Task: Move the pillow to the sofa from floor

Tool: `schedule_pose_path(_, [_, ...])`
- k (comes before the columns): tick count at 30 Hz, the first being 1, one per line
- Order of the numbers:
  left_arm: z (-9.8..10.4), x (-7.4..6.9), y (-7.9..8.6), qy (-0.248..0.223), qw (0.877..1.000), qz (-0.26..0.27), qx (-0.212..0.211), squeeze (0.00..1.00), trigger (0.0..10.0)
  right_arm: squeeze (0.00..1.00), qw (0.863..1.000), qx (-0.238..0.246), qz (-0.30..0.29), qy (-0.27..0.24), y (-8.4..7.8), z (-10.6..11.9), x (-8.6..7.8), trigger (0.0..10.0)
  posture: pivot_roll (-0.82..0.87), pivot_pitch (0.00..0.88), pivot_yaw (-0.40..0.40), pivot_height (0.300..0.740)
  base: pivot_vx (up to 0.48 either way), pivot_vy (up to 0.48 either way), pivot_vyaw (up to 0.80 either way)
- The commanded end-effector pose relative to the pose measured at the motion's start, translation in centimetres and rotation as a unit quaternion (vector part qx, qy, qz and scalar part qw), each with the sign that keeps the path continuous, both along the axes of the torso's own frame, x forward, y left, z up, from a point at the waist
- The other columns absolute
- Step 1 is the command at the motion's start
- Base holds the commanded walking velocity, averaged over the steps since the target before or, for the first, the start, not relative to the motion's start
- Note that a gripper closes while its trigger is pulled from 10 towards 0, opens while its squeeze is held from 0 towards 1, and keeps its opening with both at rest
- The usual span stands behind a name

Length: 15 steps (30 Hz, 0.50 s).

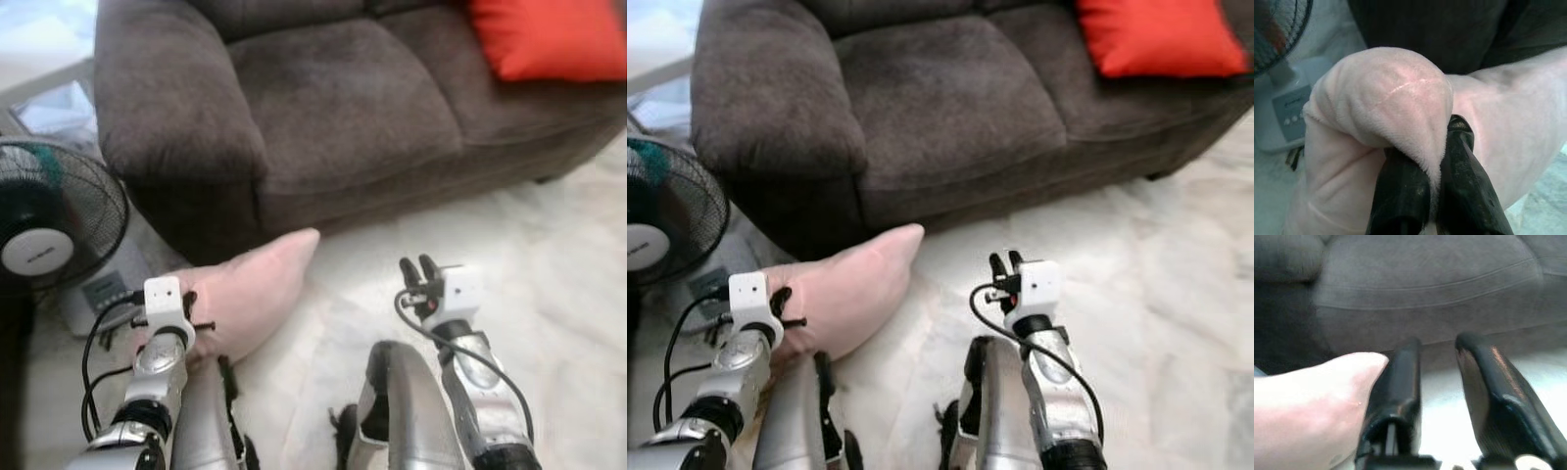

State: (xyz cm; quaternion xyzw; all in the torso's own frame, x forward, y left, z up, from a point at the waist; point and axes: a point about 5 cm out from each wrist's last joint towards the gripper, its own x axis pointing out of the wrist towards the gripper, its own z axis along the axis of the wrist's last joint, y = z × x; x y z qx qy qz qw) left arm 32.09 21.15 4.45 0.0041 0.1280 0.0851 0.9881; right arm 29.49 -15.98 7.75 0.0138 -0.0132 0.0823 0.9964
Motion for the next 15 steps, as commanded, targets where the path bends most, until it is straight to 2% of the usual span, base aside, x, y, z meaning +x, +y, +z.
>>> schedule_pose_path(1, [1.0, 0.2, 0.3, -0.029, 0.999, -0.003, 0.031, 0.00, 10.0, 0.00, 1.000, -0.002, 0.000, 0.007, 0.0, -0.3, -0.1, 10.0, 0.12, 0.150, -0.009, 0.491, 0.000, 0.000, 0.00])
schedule_pose_path(2, [1.1, 0.2, 0.3, -0.033, 0.999, -0.003, 0.037, 0.00, 10.0, 0.00, 1.000, -0.002, 0.000, 0.007, 0.0, -0.4, 0.0, 10.0, 0.12, 0.149, -0.009, 0.491, 0.000, 0.000, 0.00])
schedule_pose_path(3, [1.8, 0.4, 0.0, -0.058, 0.997, -0.015, 0.052, 0.00, 10.0, 0.00, 1.000, -0.001, -0.001, 0.007, 0.0, -0.4, 0.0, 10.0, 0.12, 0.148, -0.009, 0.491, 0.000, 0.000, 0.00])
schedule_pose_path(5, [2.2, 0.4, -0.2, -0.070, 0.996, -0.025, 0.055, 0.00, 10.0, 0.00, 1.000, -0.001, -0.002, 0.008, 0.0, -0.4, 0.0, 10.0, 0.12, 0.145, -0.009, 0.491, 0.000, 0.000, 0.00])
schedule_pose_path(10, [4.4, 0.6, -2.3, -0.140, 0.981, -0.092, 0.097, 0.00, 10.0, 0.00, 1.000, 0.011, -0.015, 0.009, -0.2, -0.6, 0.2, 10.0, 0.14, 0.132, 0.004, 0.491, 0.000, 0.000, 0.00])
schedule_pose_path(15, [5.1, 0.3, -2.6, -0.168, 0.976, -0.097, 0.095, 0.00, 10.0, 0.00, 0.999, 0.017, -0.031, 0.005, -0.2, -0.5, 0.6, 10.0, 0.13, 0.121, 0.026, 0.491, 0.000, 0.000, 0.00])
